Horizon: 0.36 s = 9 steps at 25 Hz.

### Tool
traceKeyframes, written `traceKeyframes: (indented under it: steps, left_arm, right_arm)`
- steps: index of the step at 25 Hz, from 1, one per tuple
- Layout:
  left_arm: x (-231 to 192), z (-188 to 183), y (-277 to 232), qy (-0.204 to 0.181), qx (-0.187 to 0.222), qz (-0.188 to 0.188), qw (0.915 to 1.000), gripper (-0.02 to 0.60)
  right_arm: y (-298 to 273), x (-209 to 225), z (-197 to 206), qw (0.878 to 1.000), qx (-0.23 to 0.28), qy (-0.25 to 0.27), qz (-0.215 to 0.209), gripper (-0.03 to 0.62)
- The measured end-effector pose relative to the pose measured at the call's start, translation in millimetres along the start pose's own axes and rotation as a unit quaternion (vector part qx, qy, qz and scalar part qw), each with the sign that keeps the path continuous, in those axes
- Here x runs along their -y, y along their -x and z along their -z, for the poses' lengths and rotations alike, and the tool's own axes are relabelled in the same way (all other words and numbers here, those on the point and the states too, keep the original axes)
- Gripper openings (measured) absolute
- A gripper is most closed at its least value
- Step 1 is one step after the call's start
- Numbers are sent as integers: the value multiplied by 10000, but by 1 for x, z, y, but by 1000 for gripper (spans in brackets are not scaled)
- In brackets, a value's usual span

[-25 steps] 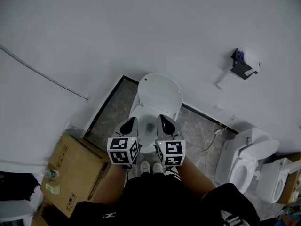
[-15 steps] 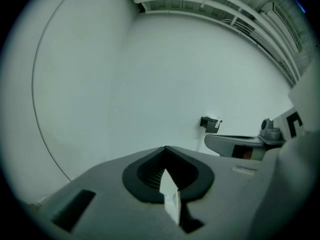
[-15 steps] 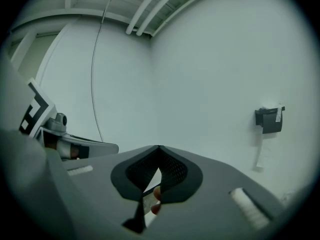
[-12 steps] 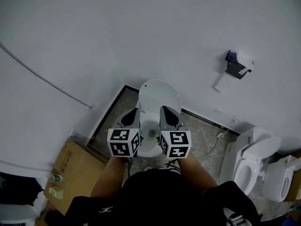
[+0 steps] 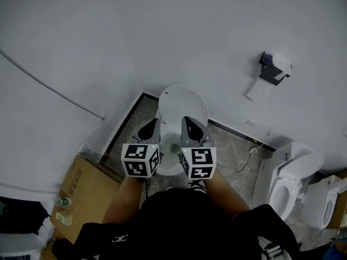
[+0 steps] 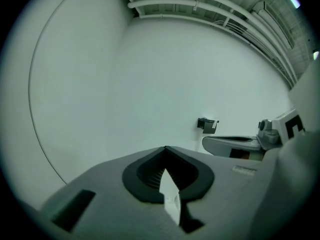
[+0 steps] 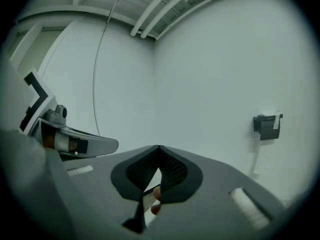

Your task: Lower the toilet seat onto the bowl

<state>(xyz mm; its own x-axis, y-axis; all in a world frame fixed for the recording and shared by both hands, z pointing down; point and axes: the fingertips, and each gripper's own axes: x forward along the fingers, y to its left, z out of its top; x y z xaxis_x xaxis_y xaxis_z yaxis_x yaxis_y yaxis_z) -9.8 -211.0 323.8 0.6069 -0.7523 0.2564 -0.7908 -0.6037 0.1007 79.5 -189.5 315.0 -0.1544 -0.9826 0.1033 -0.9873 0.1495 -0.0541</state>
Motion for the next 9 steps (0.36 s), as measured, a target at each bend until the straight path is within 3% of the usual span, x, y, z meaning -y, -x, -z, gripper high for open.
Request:
traceKeyframes:
  steps: [9]
  left_arm:
    - [-3,0,3,7,27,-64,10000,10]
  right_arm:
    - [1,4,3,10000,-65,33,11,6]
